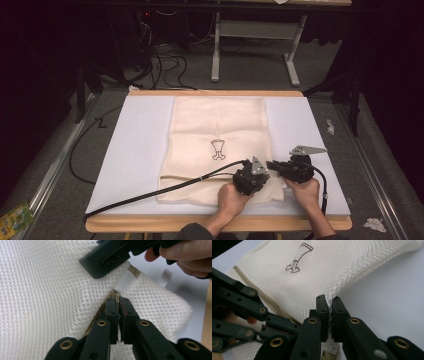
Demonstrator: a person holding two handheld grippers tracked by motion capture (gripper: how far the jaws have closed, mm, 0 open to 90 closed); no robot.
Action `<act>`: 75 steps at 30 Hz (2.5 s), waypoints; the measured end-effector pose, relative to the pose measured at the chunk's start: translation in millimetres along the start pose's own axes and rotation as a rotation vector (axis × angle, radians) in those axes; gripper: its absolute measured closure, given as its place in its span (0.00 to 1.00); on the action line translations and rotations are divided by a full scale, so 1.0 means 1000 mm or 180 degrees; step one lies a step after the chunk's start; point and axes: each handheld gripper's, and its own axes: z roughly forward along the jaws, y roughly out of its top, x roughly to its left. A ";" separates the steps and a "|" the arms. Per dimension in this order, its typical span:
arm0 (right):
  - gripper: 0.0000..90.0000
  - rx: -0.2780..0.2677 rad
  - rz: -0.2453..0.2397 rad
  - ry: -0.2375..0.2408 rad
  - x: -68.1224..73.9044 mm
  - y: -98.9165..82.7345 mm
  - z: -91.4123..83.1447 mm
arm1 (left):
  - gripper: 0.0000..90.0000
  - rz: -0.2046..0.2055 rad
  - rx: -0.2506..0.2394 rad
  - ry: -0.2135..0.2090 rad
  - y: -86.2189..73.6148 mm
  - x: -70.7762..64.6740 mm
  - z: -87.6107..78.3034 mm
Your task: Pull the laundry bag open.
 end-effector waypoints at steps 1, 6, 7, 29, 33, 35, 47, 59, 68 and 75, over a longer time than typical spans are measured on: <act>0.97 0.0022 -0.0009 -0.0011 0.000 0.001 -0.001 | 0.96 -0.0020 -0.0005 -0.0034 0.001 0.001 -0.001; 0.97 0.0031 -0.0044 -0.0018 0.000 0.004 -0.005 | 0.97 0.0011 -0.0054 -0.0015 0.002 -0.002 -0.003; 0.97 0.0046 -0.0046 -0.0008 -0.001 0.005 -0.004 | 0.97 0.0004 -0.0048 -0.0023 0.002 0.000 -0.003; 0.98 0.0170 -0.0163 -0.0079 -0.003 -0.002 -0.001 | 0.97 -0.0041 0.0109 -0.0145 0.002 0.004 -0.004; 0.98 0.0194 -0.0170 -0.0063 -0.003 -0.001 -0.001 | 0.97 -0.0050 0.0121 -0.0134 0.001 0.004 -0.006; 0.98 0.0196 -0.0173 -0.0064 -0.003 0.000 -0.001 | 0.97 -0.0060 0.0116 -0.0143 0.002 0.004 -0.007; 0.98 0.0251 -0.0202 -0.0101 -0.008 -0.002 0.002 | 0.97 -0.0058 0.0145 -0.0103 0.000 0.006 -0.005; 0.98 0.0206 -0.0175 -0.0093 -0.009 -0.001 0.001 | 0.97 -0.0195 0.0057 -0.0090 -0.008 0.017 -0.020; 0.97 0.0157 -0.0141 -0.0078 -0.008 -0.003 0.001 | 0.97 -0.0097 0.0075 -0.0012 -0.006 0.016 -0.026; 0.97 0.0226 -0.0158 -0.0080 -0.009 -0.003 0.003 | 0.97 -0.0119 0.0108 -0.0033 -0.008 0.016 -0.024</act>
